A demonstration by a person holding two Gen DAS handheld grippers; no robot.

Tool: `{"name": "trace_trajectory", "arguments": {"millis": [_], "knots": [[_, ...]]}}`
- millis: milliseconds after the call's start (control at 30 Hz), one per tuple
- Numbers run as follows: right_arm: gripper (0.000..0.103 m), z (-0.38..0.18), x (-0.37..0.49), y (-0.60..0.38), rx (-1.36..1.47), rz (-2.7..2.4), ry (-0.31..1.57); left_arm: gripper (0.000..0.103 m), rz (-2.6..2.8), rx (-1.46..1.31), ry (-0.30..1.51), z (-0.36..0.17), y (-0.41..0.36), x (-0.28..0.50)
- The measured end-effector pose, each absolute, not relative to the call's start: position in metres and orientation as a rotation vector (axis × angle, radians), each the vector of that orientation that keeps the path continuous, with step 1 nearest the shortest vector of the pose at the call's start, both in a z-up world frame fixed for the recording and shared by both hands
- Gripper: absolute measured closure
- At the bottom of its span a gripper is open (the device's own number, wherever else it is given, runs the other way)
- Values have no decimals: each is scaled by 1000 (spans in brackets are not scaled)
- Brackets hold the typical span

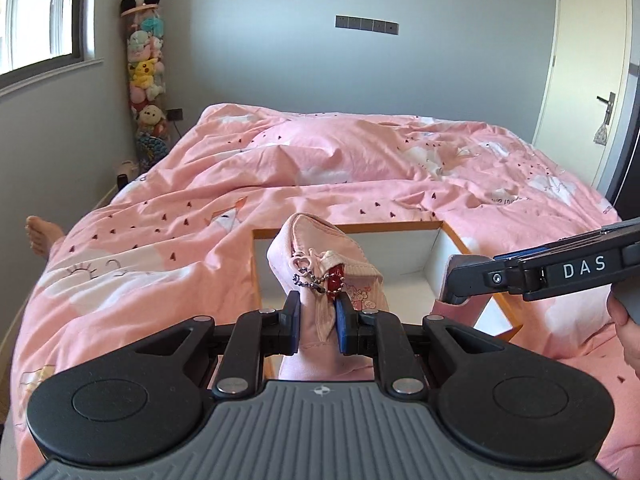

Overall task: Organize objects
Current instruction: 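Carry the pink pouch and pink wallet over the orange box with both grippers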

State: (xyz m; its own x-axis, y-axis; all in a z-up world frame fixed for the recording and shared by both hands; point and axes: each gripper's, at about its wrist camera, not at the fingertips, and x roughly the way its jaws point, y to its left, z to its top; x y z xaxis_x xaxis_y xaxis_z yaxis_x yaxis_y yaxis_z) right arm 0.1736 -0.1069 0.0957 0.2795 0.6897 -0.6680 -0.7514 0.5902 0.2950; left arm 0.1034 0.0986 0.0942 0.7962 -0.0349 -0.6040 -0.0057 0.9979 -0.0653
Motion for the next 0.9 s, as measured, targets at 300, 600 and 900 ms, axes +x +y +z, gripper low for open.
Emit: {"name": "trace_trajectory", "arguments": {"millis": [300, 600, 900], "knots": [[35, 75, 234, -103, -56, 824, 844, 84, -64, -99, 892, 20, 95, 192], [35, 19, 262, -84, -99, 804, 977, 82, -49, -71, 1117, -28, 92, 211], [35, -3, 268, -59, -107, 880, 1088, 64, -43, 139, 1197, -39, 74, 213]]}}
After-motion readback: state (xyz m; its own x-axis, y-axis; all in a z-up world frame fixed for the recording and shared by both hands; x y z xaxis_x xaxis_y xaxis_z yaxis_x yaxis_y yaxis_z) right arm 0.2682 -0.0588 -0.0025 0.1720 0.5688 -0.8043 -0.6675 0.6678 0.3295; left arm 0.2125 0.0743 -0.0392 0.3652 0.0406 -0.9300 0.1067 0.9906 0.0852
